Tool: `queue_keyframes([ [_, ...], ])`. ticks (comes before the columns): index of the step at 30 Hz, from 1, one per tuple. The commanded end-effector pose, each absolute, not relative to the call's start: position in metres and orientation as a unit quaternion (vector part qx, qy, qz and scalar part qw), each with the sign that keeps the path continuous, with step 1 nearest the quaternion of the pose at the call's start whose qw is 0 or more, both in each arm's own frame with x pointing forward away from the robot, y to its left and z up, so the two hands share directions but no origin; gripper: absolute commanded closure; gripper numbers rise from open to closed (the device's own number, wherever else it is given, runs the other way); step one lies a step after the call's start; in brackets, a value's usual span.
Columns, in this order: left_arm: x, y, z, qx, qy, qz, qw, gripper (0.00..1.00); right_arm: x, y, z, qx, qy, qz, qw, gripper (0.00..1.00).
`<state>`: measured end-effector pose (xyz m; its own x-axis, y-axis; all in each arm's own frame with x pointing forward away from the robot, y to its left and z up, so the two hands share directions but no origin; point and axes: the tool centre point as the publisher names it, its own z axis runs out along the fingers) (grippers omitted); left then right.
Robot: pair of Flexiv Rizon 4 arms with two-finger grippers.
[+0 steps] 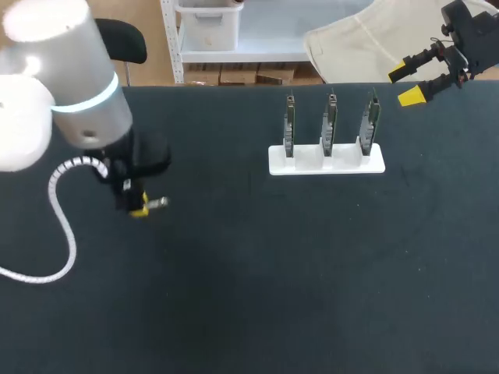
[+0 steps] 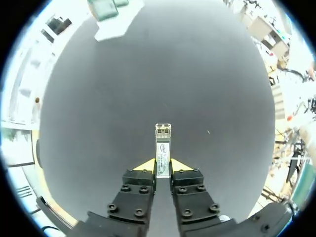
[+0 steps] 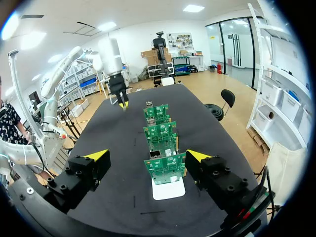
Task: Pick up the optical module with the left hand, and insert it into the network port with the right hand.
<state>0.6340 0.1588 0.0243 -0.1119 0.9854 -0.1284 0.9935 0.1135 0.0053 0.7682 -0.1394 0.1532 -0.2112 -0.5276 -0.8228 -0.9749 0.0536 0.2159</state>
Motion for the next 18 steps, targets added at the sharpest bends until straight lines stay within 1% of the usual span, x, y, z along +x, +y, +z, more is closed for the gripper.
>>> queue_keyframes([
  [1,0.637,0.153,0.061,0.657,0.738,-0.079,0.129,1.0,0.767,-0.139,0.153,-0.561,0.669,0.397,0.282,0.0],
  [6,0.654,0.116,0.111,0.665,0.702,-0.118,0.226,1.0,0.767,-0.139,0.153,-0.561,0.669,0.397,0.282,0.0],
  [9,0.66,0.097,0.135,0.667,0.683,-0.131,0.267,1.0,0.767,-0.139,0.153,-0.561,0.669,0.397,0.282,0.0],
  [13,0.665,0.089,0.151,0.663,0.675,-0.137,0.294,1.0,0.767,-0.139,0.153,-0.561,0.669,0.397,0.282,0.0],
  [18,0.665,0.089,0.151,0.663,0.675,-0.137,0.294,1.0,0.767,-0.139,0.153,-0.561,0.669,0.397,0.282,0.0],
])
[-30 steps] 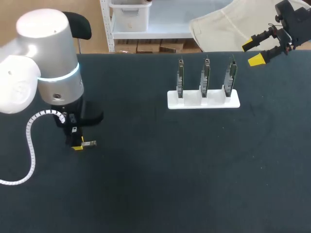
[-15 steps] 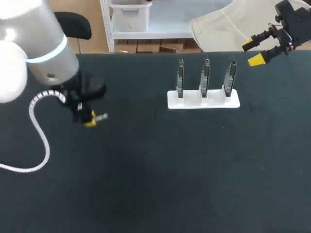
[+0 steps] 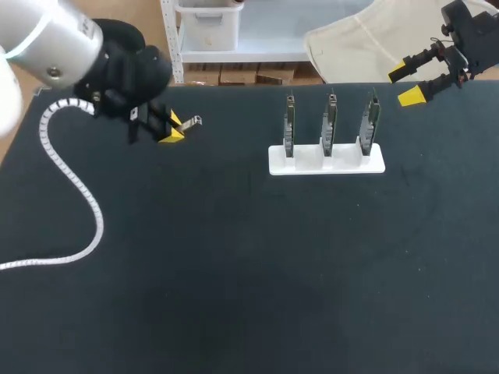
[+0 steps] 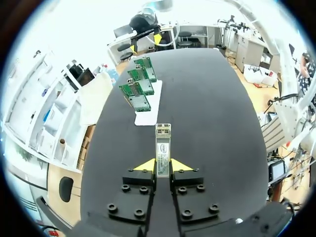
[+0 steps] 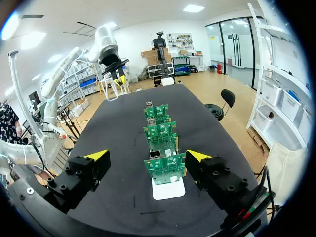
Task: Pick up the optical module with the left hand, and insert it into the network port with the right hand.
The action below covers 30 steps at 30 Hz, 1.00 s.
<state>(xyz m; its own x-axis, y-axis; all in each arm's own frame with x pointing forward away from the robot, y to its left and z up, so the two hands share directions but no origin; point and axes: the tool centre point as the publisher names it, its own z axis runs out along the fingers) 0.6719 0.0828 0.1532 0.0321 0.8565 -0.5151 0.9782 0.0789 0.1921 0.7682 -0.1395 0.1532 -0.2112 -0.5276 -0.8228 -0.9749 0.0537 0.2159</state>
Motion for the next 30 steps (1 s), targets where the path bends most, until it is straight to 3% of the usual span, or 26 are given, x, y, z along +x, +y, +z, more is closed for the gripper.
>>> queue_keyframes([
  [1,0.665,0.089,0.151,0.663,0.675,-0.137,0.294,1.0,0.767,-0.139,0.153,-0.561,0.669,0.397,0.282,0.0],
  [13,0.664,0.085,0.151,0.658,0.673,-0.145,0.304,1.0,0.767,-0.139,0.153,-0.561,0.669,0.397,0.282,0.0],
  [24,0.742,-0.031,0.194,0.672,0.581,-0.185,0.419,1.0,0.767,-0.139,0.153,-0.561,0.669,0.397,0.282,0.0],
  [30,0.762,-0.085,0.222,0.686,0.537,-0.205,0.447,1.0,0.767,-0.139,0.153,-0.561,0.669,0.397,0.282,0.0],
])
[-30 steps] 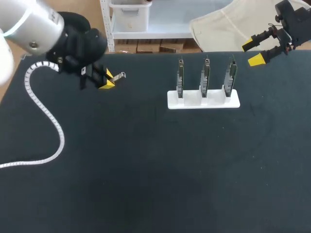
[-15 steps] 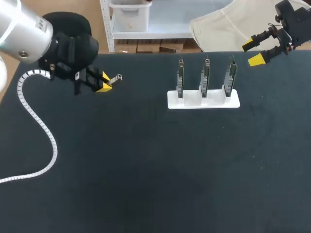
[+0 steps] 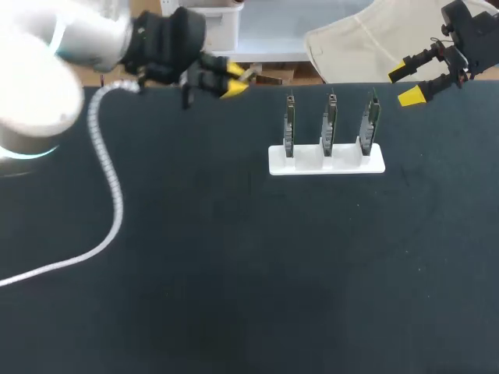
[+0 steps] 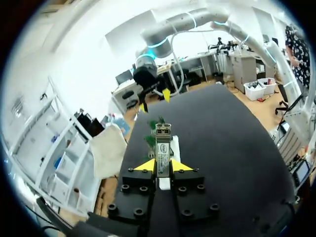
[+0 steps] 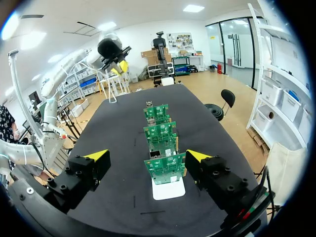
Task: Pick up the optical module with the left hand, and insert it into the network port with the right hand.
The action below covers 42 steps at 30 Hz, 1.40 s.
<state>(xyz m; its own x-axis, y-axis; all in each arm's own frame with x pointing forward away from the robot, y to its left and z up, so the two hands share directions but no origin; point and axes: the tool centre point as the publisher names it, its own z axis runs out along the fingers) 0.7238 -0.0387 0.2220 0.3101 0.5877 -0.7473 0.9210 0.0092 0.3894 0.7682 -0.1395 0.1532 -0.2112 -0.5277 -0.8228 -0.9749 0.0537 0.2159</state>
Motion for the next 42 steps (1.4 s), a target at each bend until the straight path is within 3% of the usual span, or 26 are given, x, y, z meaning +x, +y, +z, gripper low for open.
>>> queue_keyframes([
  [1,0.763,-0.091,0.225,0.687,0.531,-0.212,0.449,1.0,0.767,-0.139,0.153,-0.561,0.669,0.397,0.282,0.0],
  [10,0.757,-0.132,0.226,0.668,0.513,-0.283,0.458,1.0,0.767,-0.139,0.153,-0.561,0.669,0.397,0.282,0.0],
  [29,0.747,-0.13,0.222,0.655,0.524,-0.288,0.462,1.0,0.767,-0.139,0.153,-0.561,0.669,0.397,0.282,0.0],
  [42,0.768,-0.199,0.215,0.644,0.489,-0.332,0.486,1.0,0.767,-0.139,0.153,-0.561,0.669,0.397,0.282,0.0],
])
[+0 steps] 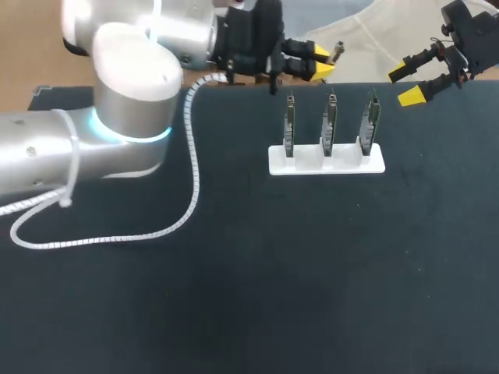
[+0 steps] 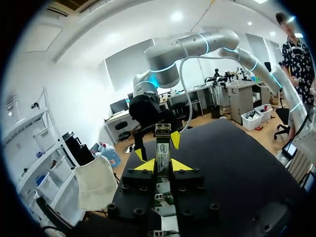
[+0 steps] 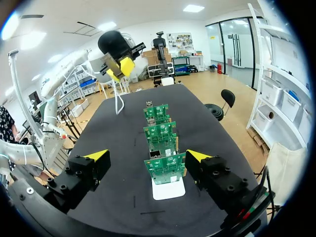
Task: Pick up the optical module with the left hand, and insert it into the network port with the right hand.
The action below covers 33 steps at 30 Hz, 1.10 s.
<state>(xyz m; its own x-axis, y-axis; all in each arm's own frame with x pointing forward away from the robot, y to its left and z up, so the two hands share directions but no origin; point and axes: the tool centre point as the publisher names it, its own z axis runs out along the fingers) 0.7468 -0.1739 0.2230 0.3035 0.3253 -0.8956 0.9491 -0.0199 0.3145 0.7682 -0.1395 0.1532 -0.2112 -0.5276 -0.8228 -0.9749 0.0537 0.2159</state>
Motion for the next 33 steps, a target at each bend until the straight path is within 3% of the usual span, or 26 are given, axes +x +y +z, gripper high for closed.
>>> queue_keyframes([
  [1,0.77,-0.203,0.213,0.646,0.488,-0.335,0.483,1.0,0.767,-0.139,0.153,-0.561,0.669,0.397,0.282,0.0],
  [33,0.773,-0.245,0.187,0.574,0.502,-0.417,0.494,1.0,0.767,-0.139,0.153,-0.561,0.669,0.397,0.282,0.0],
])
